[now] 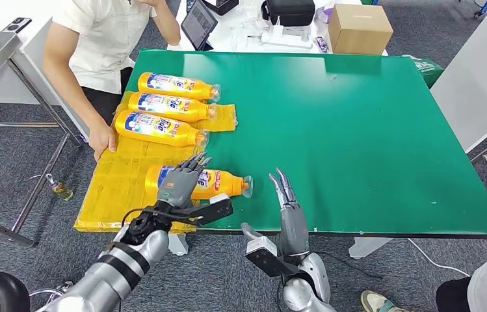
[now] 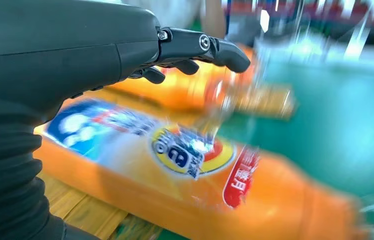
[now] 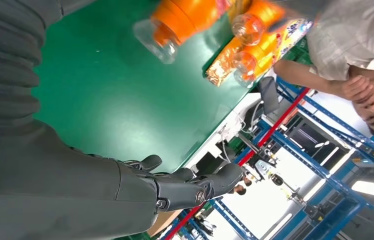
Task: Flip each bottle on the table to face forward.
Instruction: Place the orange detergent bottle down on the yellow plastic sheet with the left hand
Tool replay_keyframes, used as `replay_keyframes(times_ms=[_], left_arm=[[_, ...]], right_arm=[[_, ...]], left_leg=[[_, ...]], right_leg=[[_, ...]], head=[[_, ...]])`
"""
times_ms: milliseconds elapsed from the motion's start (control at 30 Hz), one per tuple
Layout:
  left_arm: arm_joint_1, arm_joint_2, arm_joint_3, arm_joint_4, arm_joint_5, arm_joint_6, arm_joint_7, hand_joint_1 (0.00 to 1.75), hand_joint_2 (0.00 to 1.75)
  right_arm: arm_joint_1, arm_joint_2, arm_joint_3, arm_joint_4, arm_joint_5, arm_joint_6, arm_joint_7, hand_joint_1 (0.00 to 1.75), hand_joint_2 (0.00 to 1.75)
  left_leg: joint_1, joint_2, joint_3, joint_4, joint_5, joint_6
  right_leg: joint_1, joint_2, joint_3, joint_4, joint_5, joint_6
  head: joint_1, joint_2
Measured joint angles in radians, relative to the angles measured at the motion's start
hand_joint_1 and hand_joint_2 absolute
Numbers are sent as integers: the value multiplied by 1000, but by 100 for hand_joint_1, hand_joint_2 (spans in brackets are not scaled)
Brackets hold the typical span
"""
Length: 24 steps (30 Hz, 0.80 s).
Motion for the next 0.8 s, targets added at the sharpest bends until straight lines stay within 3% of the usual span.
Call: replay_keyframes(times_ms=[167, 500, 633, 767, 800], left_arm=[[106, 4, 75, -125, 122, 192, -113, 0, 175], [159, 2, 148, -171, 195, 235, -203, 0, 175], [214, -9, 155, -254, 473, 159, -331, 0, 175], [309, -41, 160, -377, 999, -69, -387, 0, 175], [331, -46, 159, -400, 1080, -105, -388, 0, 175]], right_arm=[[2, -2, -3, 2, -2, -6, -15, 0, 175], [-5, -2, -1, 12, -17, -9, -28, 0, 175], [-1, -2, 1, 7, -126, 34, -55, 0, 175], [40, 6, -12, -56, -387, 212, -73, 0, 175], [51, 9, -16, -75, -420, 237, -77, 0, 131]], left_leg=[[0, 0, 0, 0, -1, 0], [0, 0, 0, 0, 0, 0], [0, 0, 0, 0, -1, 0], [0, 0, 0, 0, -2, -1], [0, 0, 0, 0, -3, -1]], right_leg=[[0, 0, -1, 0, -1, 0], [0, 0, 0, 0, 0, 0], [0, 0, 0, 0, 0, 0], [0, 0, -1, 0, -1, -1], [0, 0, -1, 0, -2, -1]], head=[[0, 0], [0, 0], [0, 0], [0, 0], [0, 0]])
